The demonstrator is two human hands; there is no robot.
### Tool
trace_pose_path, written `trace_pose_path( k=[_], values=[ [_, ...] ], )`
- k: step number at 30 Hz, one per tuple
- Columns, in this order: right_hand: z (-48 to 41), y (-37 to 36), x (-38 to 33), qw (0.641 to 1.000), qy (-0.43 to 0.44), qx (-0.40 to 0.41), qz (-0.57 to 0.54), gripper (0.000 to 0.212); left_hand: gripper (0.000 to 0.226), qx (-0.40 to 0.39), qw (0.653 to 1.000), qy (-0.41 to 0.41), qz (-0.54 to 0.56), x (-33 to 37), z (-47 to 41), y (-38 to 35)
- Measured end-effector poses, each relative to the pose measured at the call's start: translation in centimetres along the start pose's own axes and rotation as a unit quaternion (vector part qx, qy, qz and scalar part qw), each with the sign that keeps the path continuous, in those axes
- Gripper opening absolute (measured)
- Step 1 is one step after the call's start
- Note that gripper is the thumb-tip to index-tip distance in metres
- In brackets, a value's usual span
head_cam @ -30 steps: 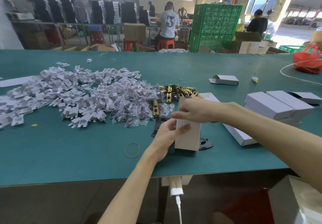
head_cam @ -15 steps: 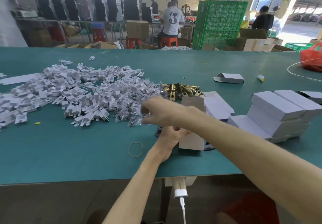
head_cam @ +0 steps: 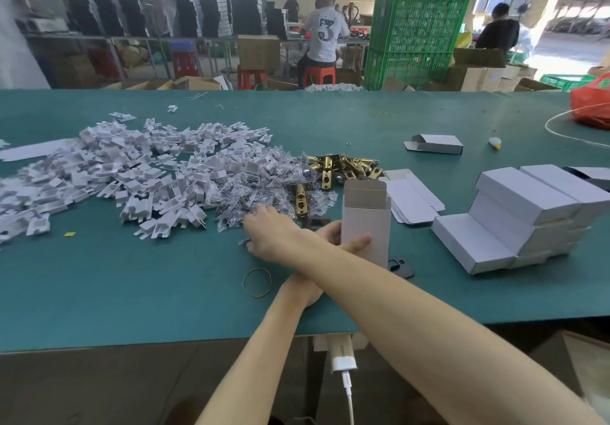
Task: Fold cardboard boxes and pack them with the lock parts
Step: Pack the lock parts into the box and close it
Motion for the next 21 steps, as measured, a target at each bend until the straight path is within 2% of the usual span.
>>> trace_pose_path(
  k=[2,5,8,10,13,15,21],
  values=[
    [0.8,0.5,-0.2,0.999,0.027,0.014,0.025,0.014,0.023,0.001,1.0,-0.003,-0.002,0.1,0.0,0.0],
    [1.9,1.5,0.2,0.999,0.028,0.034,0.02,0.03,0.027,-0.001,1.0,-0.012,-0.02,0.1,0.4,0.1],
    [3.2,3.3,0.7,0.995,0.021,0.061,-0.081,0.015,0.026,0.008,0.997,-0.032,-0.076,-0.2,0.8,0.3],
    [4.3,5.2,1.5,0.982,0.02,0.101,-0.161,0.017,0.018,0.022,0.994,-0.05,-0.09,0.0,0.9,0.3],
    [6.9,8.8,4.0,0.96,0.014,0.161,-0.229,0.022,0.038,0.001,0.999,-0.03,-0.025,0.6,1.0,-0.2],
    [8.8,10.7,6.2,0.956,-0.002,0.188,-0.226,0.023,0.051,-0.01,1.0,-0.016,0.001,0.6,0.9,-0.3],
    [13.6,11.6,11.6,0.963,-0.069,0.218,-0.141,0.021,0.052,-0.027,0.999,-0.013,0.022,0.6,0.8,-0.2]
  ],
)
Point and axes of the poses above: each hand's wrist, its own z-axis away from the middle knuckle, its own y-axis out of the back of the hand, x = y × z, the point moved 3 cm from there along -z, towards the middle knuckle, and after that the axes turned 12 degrees about y, right-handed, at the moved point
